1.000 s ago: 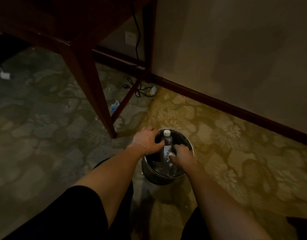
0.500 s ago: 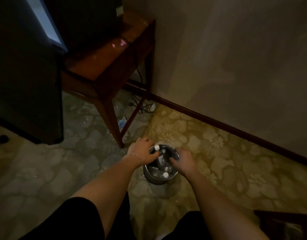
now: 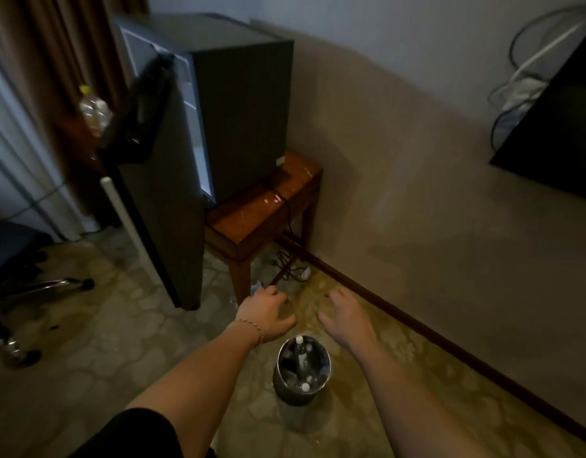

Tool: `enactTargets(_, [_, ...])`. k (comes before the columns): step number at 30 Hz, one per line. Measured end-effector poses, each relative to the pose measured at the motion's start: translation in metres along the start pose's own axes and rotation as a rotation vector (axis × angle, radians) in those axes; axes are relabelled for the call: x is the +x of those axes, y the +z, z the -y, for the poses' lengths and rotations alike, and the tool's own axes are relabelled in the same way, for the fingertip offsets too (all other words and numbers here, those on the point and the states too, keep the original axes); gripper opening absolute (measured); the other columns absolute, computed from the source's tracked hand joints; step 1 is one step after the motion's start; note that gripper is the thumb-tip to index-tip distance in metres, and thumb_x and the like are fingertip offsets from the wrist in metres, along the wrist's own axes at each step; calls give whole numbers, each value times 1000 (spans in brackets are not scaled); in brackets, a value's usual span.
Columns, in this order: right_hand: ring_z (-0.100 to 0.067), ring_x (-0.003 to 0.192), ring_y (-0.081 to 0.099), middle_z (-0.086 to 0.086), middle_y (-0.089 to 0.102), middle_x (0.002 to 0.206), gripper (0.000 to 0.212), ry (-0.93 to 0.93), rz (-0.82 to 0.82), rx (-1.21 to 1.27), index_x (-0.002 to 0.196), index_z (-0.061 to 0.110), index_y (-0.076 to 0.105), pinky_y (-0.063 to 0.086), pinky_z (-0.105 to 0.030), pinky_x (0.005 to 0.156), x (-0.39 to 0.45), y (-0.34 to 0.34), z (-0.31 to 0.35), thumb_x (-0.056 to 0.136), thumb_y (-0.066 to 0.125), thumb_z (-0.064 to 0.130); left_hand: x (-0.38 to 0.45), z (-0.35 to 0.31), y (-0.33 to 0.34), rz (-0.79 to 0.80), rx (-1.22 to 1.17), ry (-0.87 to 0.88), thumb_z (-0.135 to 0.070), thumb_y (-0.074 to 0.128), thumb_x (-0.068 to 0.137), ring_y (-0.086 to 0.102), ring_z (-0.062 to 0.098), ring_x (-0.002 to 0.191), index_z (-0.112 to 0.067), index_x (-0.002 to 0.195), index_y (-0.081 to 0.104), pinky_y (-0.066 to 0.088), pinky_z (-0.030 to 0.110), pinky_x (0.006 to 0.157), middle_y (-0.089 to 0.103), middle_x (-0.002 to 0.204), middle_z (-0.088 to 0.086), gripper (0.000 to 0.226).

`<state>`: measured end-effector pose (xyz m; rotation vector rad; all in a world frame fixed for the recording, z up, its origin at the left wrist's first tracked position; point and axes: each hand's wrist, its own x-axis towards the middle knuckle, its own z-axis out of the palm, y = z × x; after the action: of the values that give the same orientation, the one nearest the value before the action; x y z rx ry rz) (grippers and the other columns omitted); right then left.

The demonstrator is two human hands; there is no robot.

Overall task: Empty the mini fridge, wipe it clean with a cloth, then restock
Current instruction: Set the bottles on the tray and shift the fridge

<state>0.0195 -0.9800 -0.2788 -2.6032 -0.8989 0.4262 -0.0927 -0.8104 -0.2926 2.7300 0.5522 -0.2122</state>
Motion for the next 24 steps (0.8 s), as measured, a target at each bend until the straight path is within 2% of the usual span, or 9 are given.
enactTargets(5, [-15,124,51,4,43,143,56,-84,-1,-24,146,25,45,51,-34,98,-16,-18,35,96,61,44,-47,17,-40,-20,3,-54,-66,46,89,47,20,121,-28,136,51,47,40,97,49,127,-2,60])
enactTargets(12, [-17,123,52,4,45,133,50,-228,6,-52,141,21,49,50,-36,97,-37,-20,115,97,60,43,-116,66,-82,-106,47,-109,-70,40,87,47,17,116,-31,129,54,47,35,90,50,125,-4,59])
enactTargets(15, [-18,121,53,4,45,131,51,-274,-6,-36,141,21,49,51,-35,93,-43,-19,162,97,61,43,-142,100,-105,-155,36,-142,-69,44,87,51,16,111,-34,128,53,47,32,85,50,122,-5,55])
enactTargets(17, [-15,117,54,6,46,128,51,-291,-31,-15,142,23,49,51,-31,90,-47,-17,194,96,61,43,-159,128,-123,-191,43,-162,-69,45,85,52,17,112,-34,123,56,48,33,88,52,123,-5,53])
enactTargets(21, [-10,110,56,8,47,125,49,-333,-86,-12,141,23,49,49,-23,84,-59,-5,263,97,62,41,-193,189,-157,-263,40,-191,-68,46,86,49,15,112,-32,128,55,48,32,88,52,122,-5,56])
enactTargets(24, [-9,107,57,11,47,123,47,-364,-134,-19,137,26,51,55,-28,86,-62,13,319,95,65,40,-215,233,-171,-325,19,-231,-67,46,87,50,14,111,-31,128,54,49,31,88,52,121,-4,55])
